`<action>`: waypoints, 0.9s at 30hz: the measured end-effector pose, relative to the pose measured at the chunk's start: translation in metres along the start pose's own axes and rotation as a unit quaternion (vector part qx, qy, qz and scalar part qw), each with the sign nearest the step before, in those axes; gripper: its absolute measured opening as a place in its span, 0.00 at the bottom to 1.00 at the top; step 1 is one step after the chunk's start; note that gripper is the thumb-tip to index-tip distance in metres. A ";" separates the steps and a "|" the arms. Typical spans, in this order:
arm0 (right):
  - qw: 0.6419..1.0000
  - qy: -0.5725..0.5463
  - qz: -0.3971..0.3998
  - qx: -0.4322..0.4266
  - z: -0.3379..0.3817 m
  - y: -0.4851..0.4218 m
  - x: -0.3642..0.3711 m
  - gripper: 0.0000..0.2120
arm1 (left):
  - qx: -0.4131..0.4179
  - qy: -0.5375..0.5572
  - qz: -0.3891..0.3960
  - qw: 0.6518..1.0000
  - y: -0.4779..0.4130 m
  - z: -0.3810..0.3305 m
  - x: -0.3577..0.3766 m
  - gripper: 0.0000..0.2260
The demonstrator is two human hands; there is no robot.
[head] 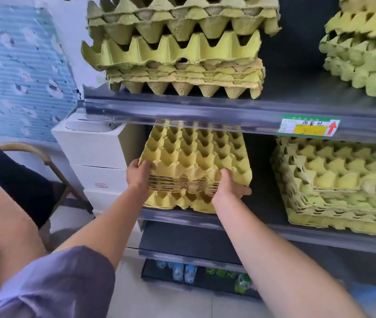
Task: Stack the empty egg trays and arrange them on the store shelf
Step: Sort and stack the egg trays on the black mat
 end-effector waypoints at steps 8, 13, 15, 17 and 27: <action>0.998 0.054 -0.032 0.029 -0.022 -0.007 0.015 0.38 | -0.045 -0.002 0.026 0.999 -0.037 0.026 -0.017 0.05; 0.981 0.180 -0.022 0.064 -0.034 -0.025 -0.003 0.42 | -0.093 -0.116 0.044 0.988 -0.052 0.047 -0.025 0.09; 0.973 0.222 -0.033 0.048 -0.033 -0.030 -0.006 0.44 | -0.096 -0.144 0.043 0.984 -0.053 0.050 -0.023 0.11; 0.968 0.246 -0.040 0.018 -0.032 -0.033 -0.005 0.46 | -0.086 -0.175 0.023 0.981 -0.048 0.045 -0.019 0.15; 0.874 0.444 0.034 -0.193 0.001 -0.038 0.002 0.34 | 0.060 -0.527 0.078 0.844 -0.027 0.021 0.020 0.19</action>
Point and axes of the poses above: each hand's wrist, its own y-axis away from the middle knuckle, its own x-axis out of the palm, z = x × y, the point moved 6 cm from there along -y, towards the middle knuckle, and after that the axes turned 12 degrees about z, right-handed, at the moved point
